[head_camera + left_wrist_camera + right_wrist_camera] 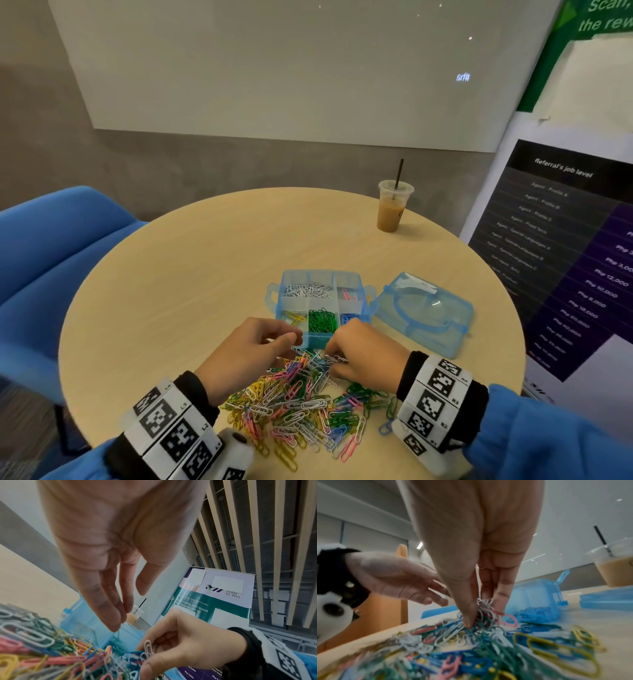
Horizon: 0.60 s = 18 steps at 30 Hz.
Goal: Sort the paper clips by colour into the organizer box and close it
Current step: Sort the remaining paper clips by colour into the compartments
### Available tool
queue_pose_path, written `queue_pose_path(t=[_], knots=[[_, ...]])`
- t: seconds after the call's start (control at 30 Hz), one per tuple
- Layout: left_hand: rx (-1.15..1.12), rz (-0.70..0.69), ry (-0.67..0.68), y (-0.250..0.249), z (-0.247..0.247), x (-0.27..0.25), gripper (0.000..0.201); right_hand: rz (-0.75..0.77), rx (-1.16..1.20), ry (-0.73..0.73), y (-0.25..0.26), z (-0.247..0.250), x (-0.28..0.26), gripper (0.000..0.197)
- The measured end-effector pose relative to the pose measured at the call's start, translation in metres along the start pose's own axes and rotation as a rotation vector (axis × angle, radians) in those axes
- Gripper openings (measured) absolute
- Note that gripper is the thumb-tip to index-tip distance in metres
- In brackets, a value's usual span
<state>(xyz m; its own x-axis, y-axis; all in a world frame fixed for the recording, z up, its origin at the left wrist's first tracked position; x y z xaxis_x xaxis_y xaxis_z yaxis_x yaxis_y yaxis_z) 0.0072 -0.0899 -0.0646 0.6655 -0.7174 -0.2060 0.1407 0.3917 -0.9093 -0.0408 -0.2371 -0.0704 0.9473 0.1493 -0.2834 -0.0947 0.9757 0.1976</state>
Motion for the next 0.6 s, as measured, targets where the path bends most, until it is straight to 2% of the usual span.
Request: queue_pose_path(t=[0.17,0.33,0.5,0.6], knots=[[-0.075,0.024,0.02,0.004,-0.008,0.003,0.025,0.044,0.122,-0.02,-0.002,0.011,-0.007,0.016],[-0.178,0.05,0.018,0.004,-0.012,0.004,0.028,0.054,0.242,-0.05,-0.01,0.024,-0.015,0.021],[-0.57,0.155,0.036,0.004,-0.026,0.009,0.049,0.129,0.313,-0.143,-0.005,0.051,-0.027,0.024],[-0.924,0.216,0.135,-0.002,-0.046,0.014,0.061,0.219,0.326,-0.193,0.006,0.064,-0.031,0.033]])
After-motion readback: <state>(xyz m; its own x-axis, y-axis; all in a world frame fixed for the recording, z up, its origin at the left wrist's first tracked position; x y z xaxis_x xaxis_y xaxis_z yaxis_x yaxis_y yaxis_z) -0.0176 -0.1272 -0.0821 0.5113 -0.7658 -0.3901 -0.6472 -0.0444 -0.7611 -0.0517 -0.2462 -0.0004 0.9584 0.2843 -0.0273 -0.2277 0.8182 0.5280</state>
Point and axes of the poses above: each hand's wrist, its own x-axis towards the middle knuckle, its own z-axis out of the back of the hand, y = z × x, the point moved 6 cm from there along x, towards the middle knuckle, and after that the axes turned 10 degrees about y, right-handed, at the moved point
